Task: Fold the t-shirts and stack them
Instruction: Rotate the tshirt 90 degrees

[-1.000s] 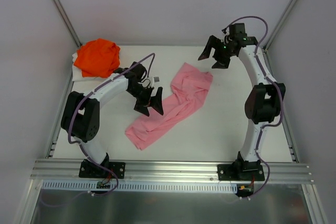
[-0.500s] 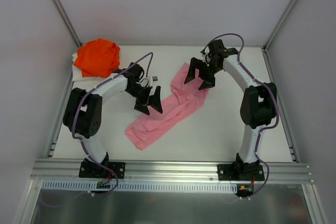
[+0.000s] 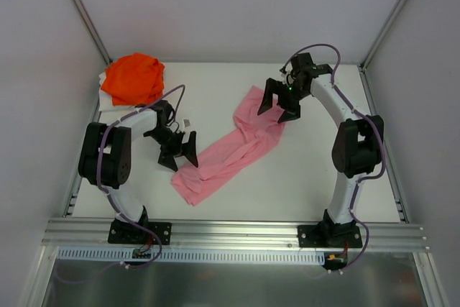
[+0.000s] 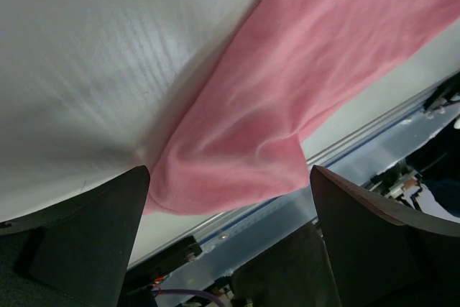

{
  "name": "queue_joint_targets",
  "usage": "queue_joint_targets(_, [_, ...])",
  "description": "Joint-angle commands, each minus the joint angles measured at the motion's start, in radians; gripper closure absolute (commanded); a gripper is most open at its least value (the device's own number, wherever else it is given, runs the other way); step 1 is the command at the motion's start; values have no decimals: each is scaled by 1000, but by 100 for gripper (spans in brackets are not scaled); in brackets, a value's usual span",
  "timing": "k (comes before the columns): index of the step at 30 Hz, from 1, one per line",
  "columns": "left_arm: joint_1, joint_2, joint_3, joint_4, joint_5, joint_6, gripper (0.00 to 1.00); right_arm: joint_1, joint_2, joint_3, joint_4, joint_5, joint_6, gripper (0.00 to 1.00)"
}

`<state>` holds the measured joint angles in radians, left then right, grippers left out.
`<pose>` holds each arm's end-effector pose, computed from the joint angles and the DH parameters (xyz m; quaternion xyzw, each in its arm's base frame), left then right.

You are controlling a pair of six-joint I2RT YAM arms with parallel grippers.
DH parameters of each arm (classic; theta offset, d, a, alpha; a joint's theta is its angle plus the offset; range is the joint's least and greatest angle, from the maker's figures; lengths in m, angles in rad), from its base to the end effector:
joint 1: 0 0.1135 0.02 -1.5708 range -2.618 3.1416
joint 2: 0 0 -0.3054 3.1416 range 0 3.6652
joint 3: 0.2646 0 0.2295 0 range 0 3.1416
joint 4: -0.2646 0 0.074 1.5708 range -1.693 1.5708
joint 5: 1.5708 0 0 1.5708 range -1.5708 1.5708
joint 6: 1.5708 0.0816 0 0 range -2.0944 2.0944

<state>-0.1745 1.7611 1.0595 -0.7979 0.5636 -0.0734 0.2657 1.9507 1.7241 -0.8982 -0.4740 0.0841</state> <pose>0.2838 -0.0943 0.1736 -0.0584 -0.9582 0.2800 0.0004 0.4011 0.1478 0.2736 -0.1377 0.9394 0.2629 0.1719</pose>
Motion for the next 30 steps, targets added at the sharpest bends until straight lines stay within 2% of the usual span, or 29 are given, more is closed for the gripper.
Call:
queue_joint_targets(1, [3,-64,-29,-31,-77,38,2,-10,-72,31,-28,6,-20,1])
queue_joint_targets(6, [3,-92,-35,-21,-185,44,2,-10,-76,23,-25,6,-20,0])
queue_joint_targets(8, [3,-97,-44,-15,-183,44,2,-10,-81,17,-22,8,-20,1])
queue_joint_targets(10, [3,-71,-61,-11,-153,46,9,-11,-87,9,-21,8,-20,1])
queue_joint_targets(11, [3,-62,-64,-11,-133,49,17,-13,-88,8,-21,8,-20,0])
queue_joint_targets(12, [3,-49,-66,-20,-114,52,39,-17,-90,6,-19,8,-21,1])
queue_joint_targets(13, [3,-20,-64,-26,-79,55,49,-19,-91,6,-19,9,-21,1])
queue_joint_targets(15, [4,10,-66,-38,-45,61,82,-25,-99,8,-19,11,-23,1])
queue_joint_targets(18, [3,29,-62,-47,-14,61,89,-37,-108,8,-22,12,-26,0])
queue_joint_targets(19, [3,37,-62,-53,-13,61,96,-40,-110,9,-25,12,-27,1])
queue_joint_targets(26, [3,29,-69,-93,34,52,99,-60,-136,8,-51,21,-40,1])
queue_joint_targets(30, [-6,38,-76,-106,178,38,98,-60,-174,-11,-56,23,-32,1])
